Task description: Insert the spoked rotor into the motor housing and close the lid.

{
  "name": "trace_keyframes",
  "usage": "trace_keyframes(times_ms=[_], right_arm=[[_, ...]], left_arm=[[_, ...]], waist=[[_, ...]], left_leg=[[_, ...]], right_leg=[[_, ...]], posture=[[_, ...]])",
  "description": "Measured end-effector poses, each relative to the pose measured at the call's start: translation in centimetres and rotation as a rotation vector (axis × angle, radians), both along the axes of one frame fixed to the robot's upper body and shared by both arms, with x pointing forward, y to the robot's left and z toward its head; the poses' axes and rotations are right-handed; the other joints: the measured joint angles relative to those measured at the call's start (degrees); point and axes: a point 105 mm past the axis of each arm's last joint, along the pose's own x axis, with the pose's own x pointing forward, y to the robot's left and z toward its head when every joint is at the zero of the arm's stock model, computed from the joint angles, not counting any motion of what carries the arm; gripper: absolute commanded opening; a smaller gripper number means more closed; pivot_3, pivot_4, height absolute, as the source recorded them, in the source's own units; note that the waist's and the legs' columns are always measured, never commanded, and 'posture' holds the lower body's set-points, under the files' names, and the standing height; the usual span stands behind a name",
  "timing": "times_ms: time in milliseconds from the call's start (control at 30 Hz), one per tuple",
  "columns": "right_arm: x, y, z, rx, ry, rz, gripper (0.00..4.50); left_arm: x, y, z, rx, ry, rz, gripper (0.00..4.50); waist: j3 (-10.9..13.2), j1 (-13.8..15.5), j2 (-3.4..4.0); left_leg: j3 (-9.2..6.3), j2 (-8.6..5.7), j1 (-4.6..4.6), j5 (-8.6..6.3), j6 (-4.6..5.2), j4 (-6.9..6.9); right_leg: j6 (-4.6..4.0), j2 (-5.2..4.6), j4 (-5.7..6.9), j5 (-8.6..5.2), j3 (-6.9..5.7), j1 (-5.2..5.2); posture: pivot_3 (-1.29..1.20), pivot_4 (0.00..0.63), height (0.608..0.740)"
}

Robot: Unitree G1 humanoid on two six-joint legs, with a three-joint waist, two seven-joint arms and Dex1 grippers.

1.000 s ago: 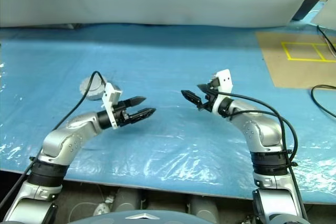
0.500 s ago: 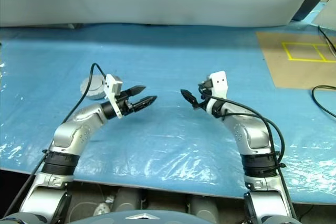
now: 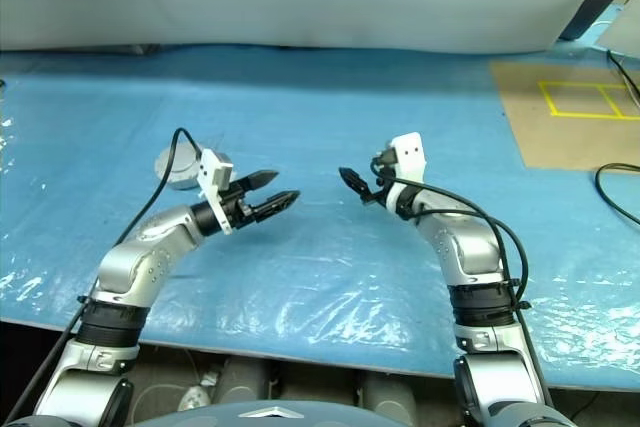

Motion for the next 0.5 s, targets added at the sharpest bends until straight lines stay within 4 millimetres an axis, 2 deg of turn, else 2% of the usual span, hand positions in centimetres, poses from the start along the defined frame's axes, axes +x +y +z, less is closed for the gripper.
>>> trace_keyframes(times_ms=[500], right_arm=[[0.4, -0.6, -0.1, -0.022, -0.013, -0.057, 4.50]], left_arm=[[1.6, 0.6, 0.8, 0.014, -0.047, 0.069, 4.46]], waist=[[0.00, -0.03, 0.00]], left_leg=[[0.00, -0.01, 0.01, 0.00, 0.00, 0.03]], right_leg=[[0.00, 0.01, 0.06, 0.00, 0.00, -0.01]], posture=[[0.00, 0.150, 0.740]])
